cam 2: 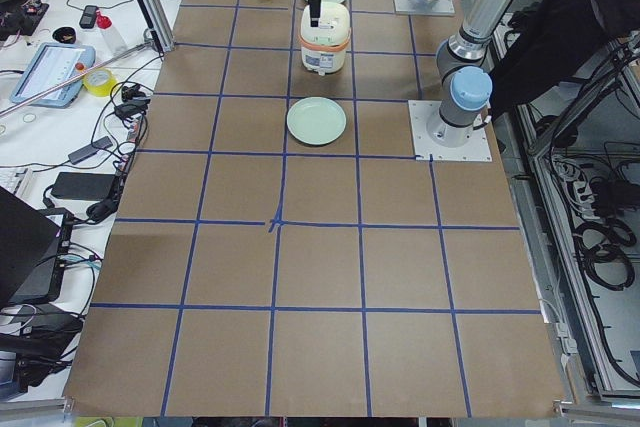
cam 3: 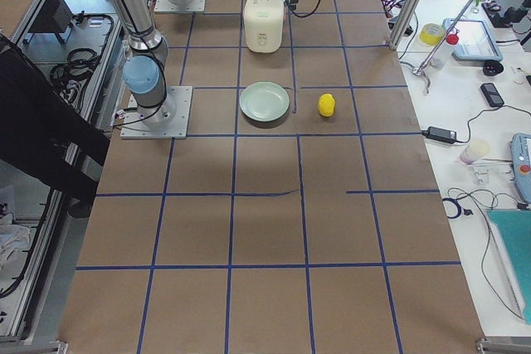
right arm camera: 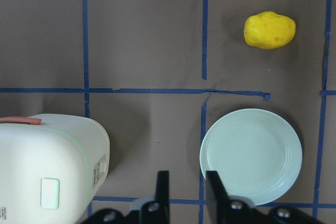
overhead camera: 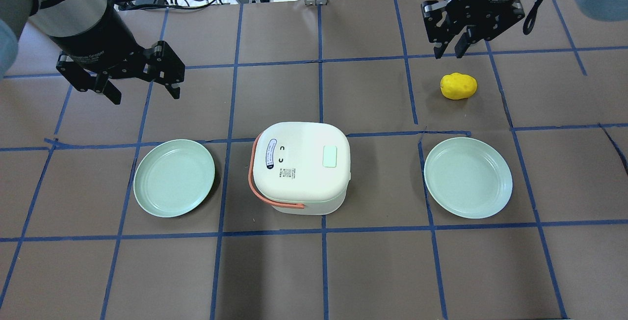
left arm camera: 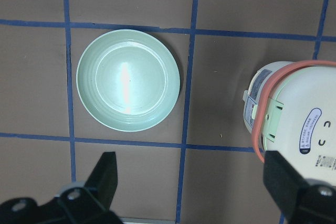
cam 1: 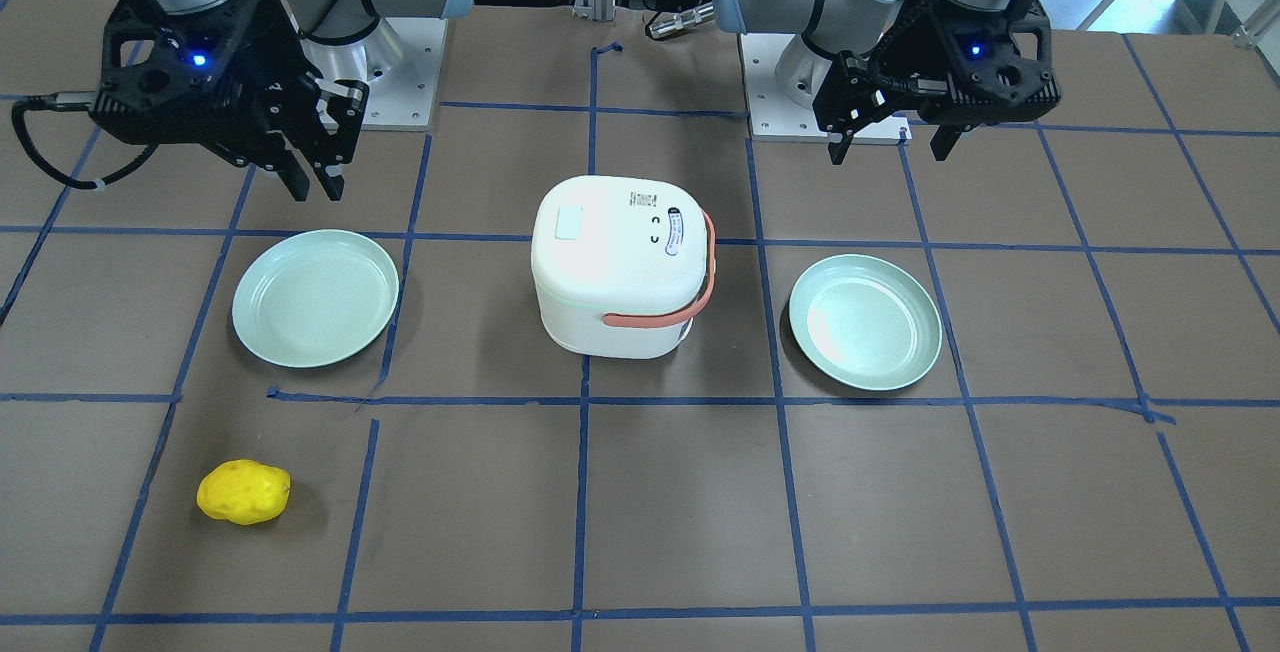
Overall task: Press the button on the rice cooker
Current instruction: 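Move the right gripper over the green button on the rice cooker lid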
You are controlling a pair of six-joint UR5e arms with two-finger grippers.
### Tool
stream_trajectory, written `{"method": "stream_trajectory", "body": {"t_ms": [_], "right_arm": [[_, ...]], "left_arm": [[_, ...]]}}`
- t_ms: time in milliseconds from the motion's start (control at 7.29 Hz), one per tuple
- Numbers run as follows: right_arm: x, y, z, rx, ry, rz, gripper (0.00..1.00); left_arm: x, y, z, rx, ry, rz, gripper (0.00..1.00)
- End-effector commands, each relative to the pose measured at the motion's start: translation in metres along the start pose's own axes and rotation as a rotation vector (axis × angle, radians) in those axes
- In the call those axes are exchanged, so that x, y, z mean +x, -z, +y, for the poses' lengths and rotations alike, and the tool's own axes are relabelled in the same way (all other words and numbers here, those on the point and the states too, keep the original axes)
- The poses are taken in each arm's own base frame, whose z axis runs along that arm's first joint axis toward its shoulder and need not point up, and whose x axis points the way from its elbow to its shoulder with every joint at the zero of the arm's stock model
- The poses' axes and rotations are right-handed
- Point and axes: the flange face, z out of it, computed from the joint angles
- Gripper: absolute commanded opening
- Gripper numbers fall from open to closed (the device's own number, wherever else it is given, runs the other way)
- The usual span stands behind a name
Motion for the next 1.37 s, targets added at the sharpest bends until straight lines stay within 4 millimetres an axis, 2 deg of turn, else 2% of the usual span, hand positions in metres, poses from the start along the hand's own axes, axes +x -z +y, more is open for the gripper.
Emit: {"method": "stream_trajectory", "body": {"t_ms": [0,137,275,686,1098,1235], "right_arm": [[-0.048,-0.023,0.012,-0.055,0.01,0.001,0.13],[-0.075,-0.041,0.027,-0.091,0.025,0.01,0.08],[-0.094,-0.058,0.04,-0.111,-0.002,0.012,0.06],[-0.142,-0.094,0.071,-0.129,0.023,0.03,0.0],[-0.159,-0.138,0.084,-0.099,0.042,0.019,0.0],[-0.162,-0.146,0.08,-0.101,0.046,0.019,0.0]], "left_arm": [[0.0,0.0,0.0,0.0,0.002,0.0,1.0],[0.0,0.0,0.0,0.0,0.0,0.0,1.0],[0.0,0.0,0.0,0.0,0.0,0.0,1.0],[0.0,0.0,0.0,0.0,0.002,0.0,1.0],[0.0,0.0,0.0,0.0,0.0,0.0,1.0],[0.0,0.0,0.0,0.0,0.0,0.0,1.0]]}}
